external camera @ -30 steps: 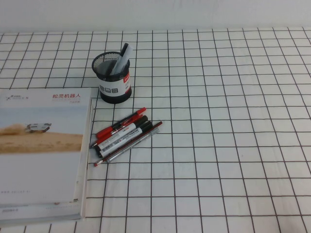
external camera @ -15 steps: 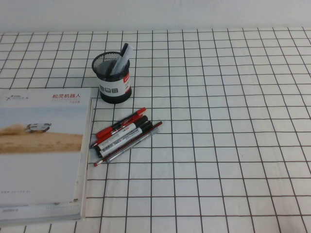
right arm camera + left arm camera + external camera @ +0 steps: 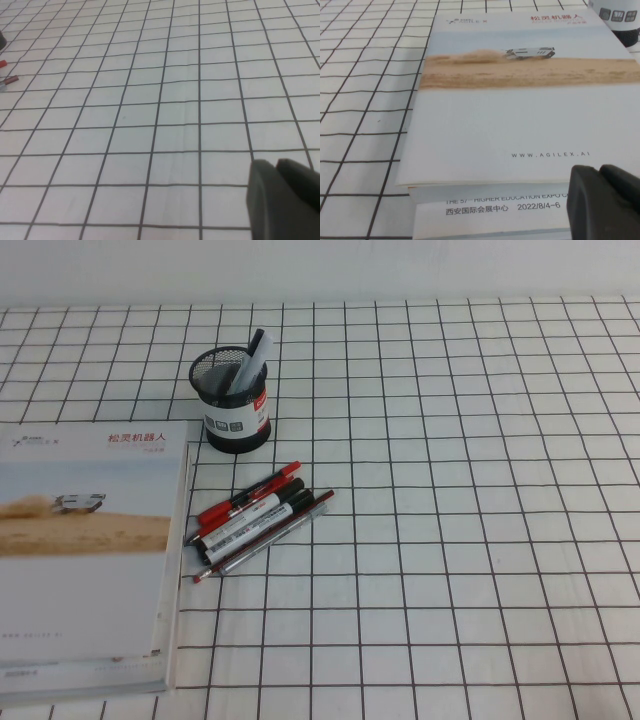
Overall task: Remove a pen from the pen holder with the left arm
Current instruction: 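Take a marker out of the pen holder and lay it on the table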
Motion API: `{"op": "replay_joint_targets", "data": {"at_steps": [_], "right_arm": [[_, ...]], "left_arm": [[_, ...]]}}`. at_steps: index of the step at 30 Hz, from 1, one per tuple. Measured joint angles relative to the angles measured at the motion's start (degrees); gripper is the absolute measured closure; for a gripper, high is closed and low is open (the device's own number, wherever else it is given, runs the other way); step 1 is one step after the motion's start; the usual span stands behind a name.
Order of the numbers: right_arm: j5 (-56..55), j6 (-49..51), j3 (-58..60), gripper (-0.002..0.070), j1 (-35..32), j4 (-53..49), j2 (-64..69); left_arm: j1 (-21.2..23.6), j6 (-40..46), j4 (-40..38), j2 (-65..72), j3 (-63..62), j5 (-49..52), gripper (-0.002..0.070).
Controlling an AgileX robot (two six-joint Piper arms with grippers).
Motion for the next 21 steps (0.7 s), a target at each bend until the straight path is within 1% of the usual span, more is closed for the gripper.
{"op": "replay_joint_targets", "data": {"at_steps": [17, 21], "right_arm": [[0.0, 0.0, 0.0, 0.0691, 0.0, 0.0, 0.0], [0.0, 0.0, 0.0, 0.0691, 0.0, 0.0, 0.0]], "left_arm": [[0.0, 0.0, 0.04, 0.0, 0.0, 0.0, 0.0675], [0.0, 0.92, 3.72, 0.0, 0.0, 0.0, 0.0675]]}}
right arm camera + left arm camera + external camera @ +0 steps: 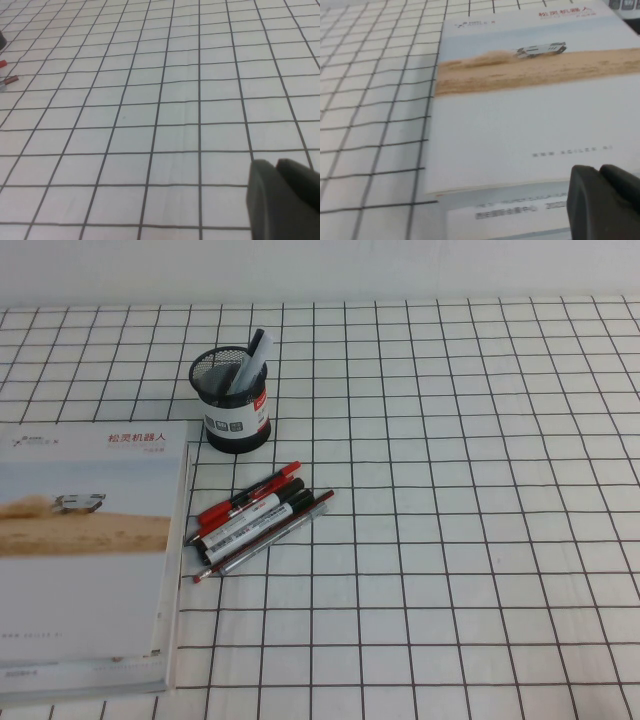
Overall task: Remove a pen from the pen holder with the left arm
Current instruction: 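Take a marker out of the pen holder and lay it on the table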
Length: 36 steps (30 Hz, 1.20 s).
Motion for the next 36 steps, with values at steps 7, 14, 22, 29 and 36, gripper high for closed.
{"op": "replay_joint_targets", "data": {"at_steps": [7, 14, 22, 29, 36], "right_arm": [[0.0, 0.0, 0.0, 0.0691, 0.0, 0.0, 0.0], [0.0, 0.0, 0.0, 0.0691, 0.0, 0.0, 0.0], [0.0, 0.0, 0.0, 0.0691, 0.0, 0.0, 0.0], [0.0, 0.0, 0.0, 0.0691, 0.0, 0.0, 0.0], [0.0, 0.0, 0.0, 0.0691, 0.0, 0.0, 0.0]], "left_arm": [[0.0, 1.9, 22.61, 0.0, 0.0, 0.36, 0.0675], [0.0, 2.03, 27.02, 0.0, 0.0, 0.36, 0.0675], [0.0, -6.18, 29.19, 0.0, 0.0, -14.63, 0.0675], [0.0, -24.71, 27.31, 0.0, 0.03, -33.32, 0.0675], [0.0, -46.08, 27.31, 0.0, 0.03, -36.98, 0.0675]]}}
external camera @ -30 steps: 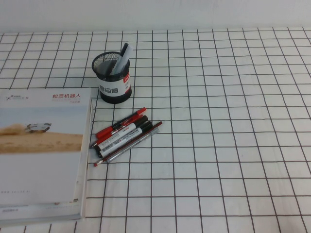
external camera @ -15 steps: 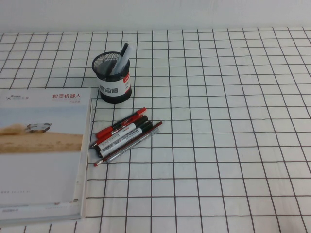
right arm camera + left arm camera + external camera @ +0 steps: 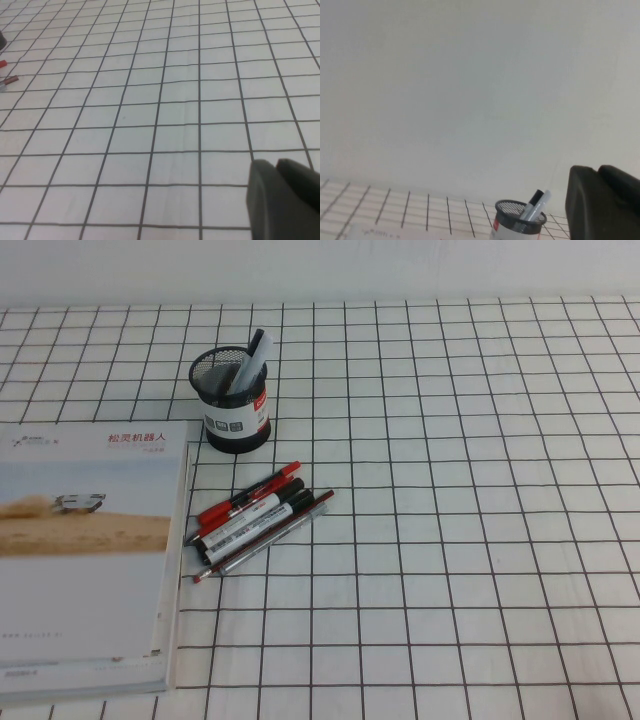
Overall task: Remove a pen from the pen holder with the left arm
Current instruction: 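Take a marker out of the pen holder and lay it on the table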
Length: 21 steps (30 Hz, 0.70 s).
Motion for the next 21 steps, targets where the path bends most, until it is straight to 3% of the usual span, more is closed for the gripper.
{"op": "replay_joint_targets", "data": {"at_steps": [5, 17, 21], "right_arm": [[0.0, 0.0, 0.0, 0.0691, 0.0, 0.0, 0.0], [0.0, 0.0, 0.0, 0.0691, 0.0, 0.0, 0.0], [0.0, 0.0, 0.0, 0.0691, 0.0, 0.0, 0.0]], "left_arm": [[0.0, -9.7, 0.0, 0.0, 0.0, 5.81, 0.0675], [0.0, -10.59, 0.0, 0.0, 0.0, 9.84, 0.0675], [0.0, -11.4, 0.0, 2.34, -2.72, 16.92, 0.0675]]}}
